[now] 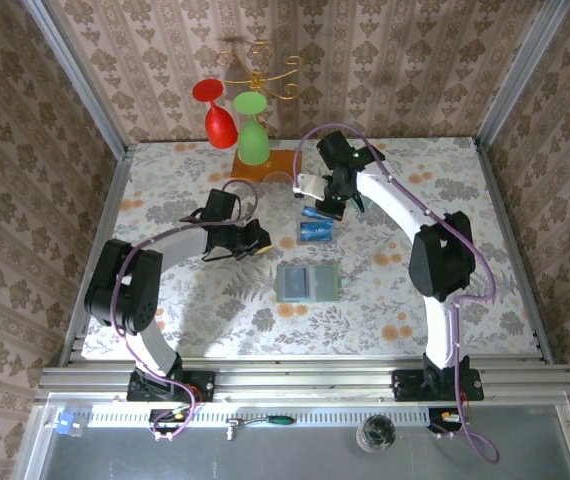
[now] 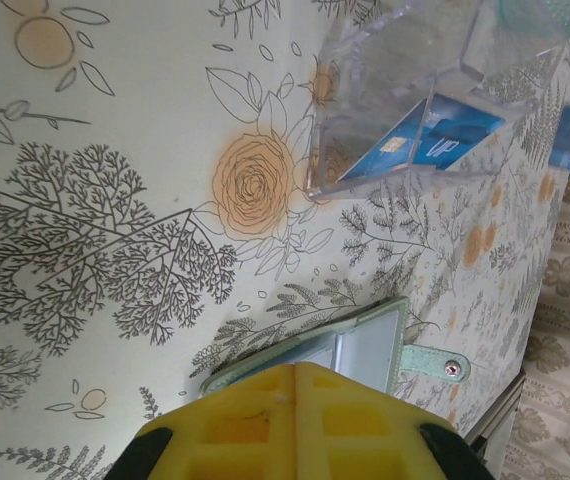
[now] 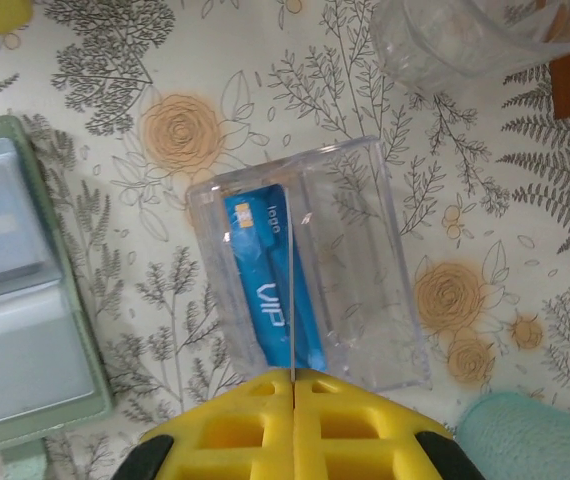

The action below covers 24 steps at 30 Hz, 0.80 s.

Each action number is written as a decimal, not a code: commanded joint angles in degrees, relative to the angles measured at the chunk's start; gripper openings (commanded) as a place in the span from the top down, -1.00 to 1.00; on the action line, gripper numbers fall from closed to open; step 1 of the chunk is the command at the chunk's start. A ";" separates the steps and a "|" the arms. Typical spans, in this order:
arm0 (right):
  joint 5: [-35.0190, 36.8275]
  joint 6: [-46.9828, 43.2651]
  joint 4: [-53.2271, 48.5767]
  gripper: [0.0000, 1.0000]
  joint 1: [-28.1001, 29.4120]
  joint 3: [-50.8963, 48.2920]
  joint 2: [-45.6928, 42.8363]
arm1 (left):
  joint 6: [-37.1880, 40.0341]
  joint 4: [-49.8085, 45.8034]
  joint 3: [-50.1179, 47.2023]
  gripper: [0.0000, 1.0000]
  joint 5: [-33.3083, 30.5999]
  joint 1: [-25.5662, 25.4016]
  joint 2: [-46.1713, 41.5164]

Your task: Take the credit cards out of the card holder

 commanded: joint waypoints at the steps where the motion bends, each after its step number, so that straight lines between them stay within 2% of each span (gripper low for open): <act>1: -0.23 -3.77 -6.42 1.00 -0.27 4.73 3.72 | 0.40 0.42 1.25 0.86 0.88 0.40 1.09; 14: -2.15 -4.56 -6.37 0.99 -0.54 6.88 8.55 | -0.67 2.33 -0.60 0.85 0.88 1.70 0.91; 19: -0.84 -3.54 -6.54 0.74 -0.51 6.71 8.53 | -1.47 3.84 -0.95 0.85 2.80 1.70 1.25; 24: -1.49 -2.05 -5.33 0.71 -0.47 5.32 6.42 | -1.67 4.68 -1.81 0.86 3.49 1.61 0.88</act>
